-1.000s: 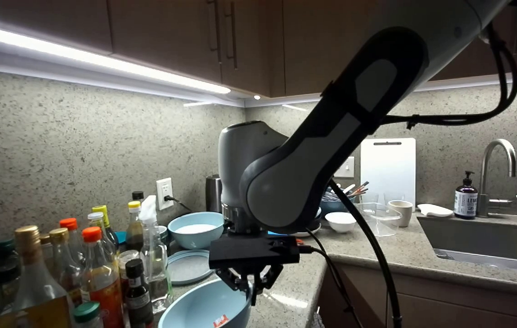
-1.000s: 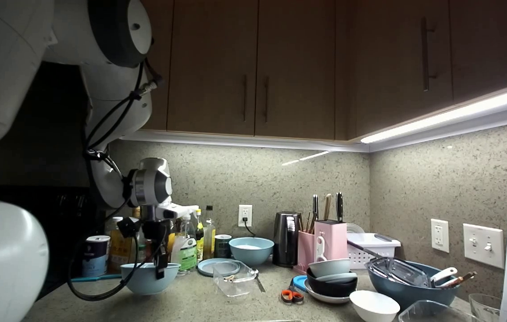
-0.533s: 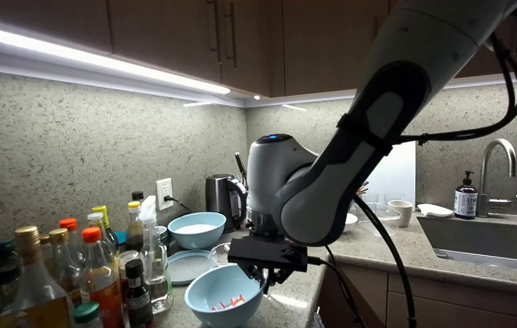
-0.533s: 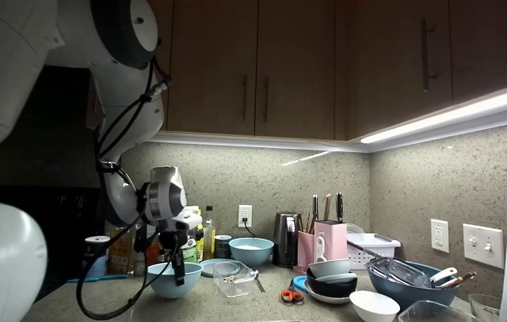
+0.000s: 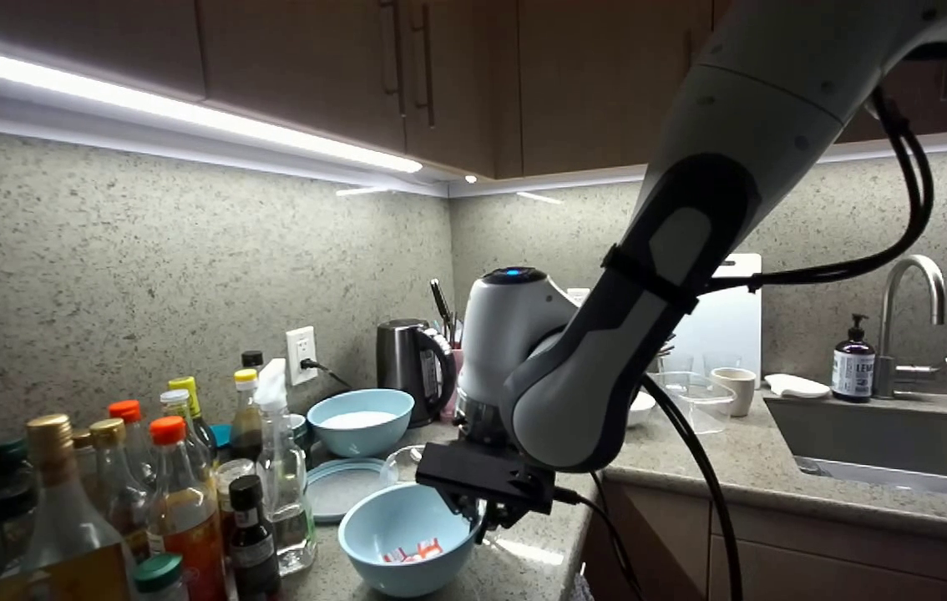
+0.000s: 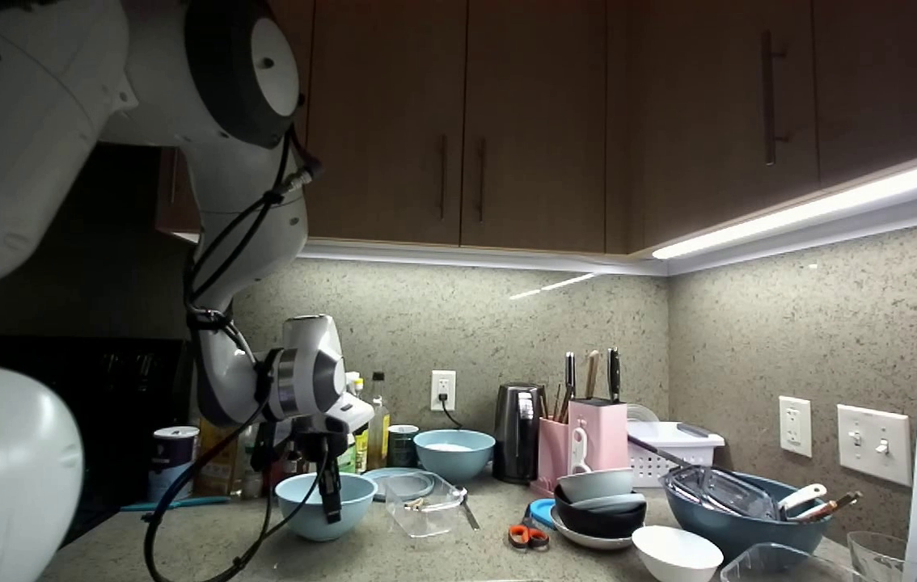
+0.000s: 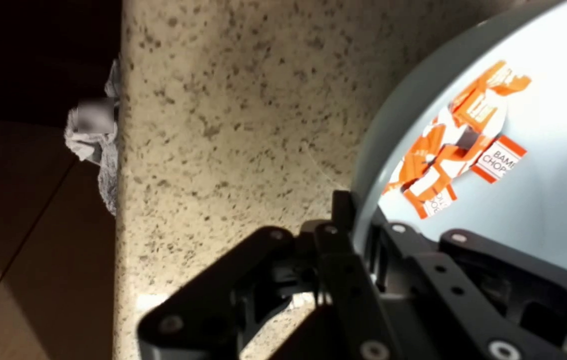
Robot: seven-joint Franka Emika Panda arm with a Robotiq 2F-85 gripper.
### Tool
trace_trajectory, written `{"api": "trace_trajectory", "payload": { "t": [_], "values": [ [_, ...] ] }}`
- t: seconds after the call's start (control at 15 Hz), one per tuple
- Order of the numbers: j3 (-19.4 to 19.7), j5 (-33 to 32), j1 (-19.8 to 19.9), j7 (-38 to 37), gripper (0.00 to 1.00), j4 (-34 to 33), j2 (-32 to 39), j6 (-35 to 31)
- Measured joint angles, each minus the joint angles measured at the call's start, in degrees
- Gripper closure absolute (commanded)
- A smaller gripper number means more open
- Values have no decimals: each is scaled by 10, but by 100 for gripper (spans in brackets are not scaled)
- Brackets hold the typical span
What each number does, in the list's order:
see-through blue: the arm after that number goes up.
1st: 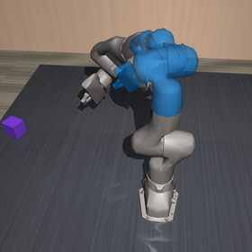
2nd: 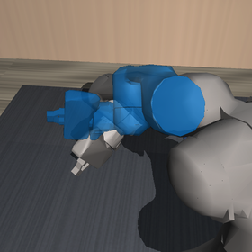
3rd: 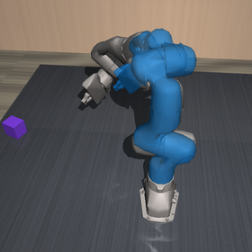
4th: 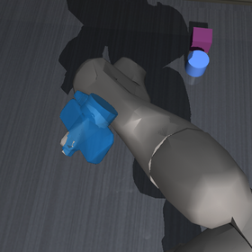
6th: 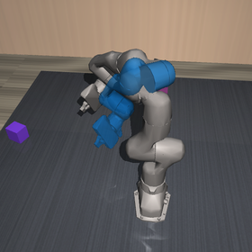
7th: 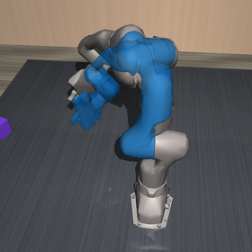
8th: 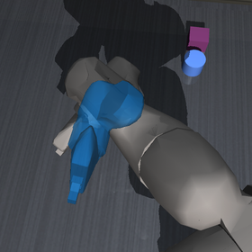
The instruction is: Move the bowl on the left slightly to the right
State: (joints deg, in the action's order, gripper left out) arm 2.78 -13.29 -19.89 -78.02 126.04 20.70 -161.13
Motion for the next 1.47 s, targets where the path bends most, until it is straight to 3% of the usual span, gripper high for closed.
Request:
{"api": "trace_trajectory", "payload": {
  "t": [0.27, 0.47, 0.93, 1.0, 1.07, 1.47],
  "values": [
    [-21, 1, -25, 0, 93, -9, -7, 41],
    [-15, -11, -42, -20, 93, -13, -16, 75],
    [-4, -40, -39, -70, 93, -3, -36, 124],
    [-5, -40, -36, -70, 68, -3, -36, 125],
    [-5, -40, -33, -70, 67, -3, -36, 125],
    [-8, -40, -18, -69, 29, -7, -28, 133]
  ]
}}
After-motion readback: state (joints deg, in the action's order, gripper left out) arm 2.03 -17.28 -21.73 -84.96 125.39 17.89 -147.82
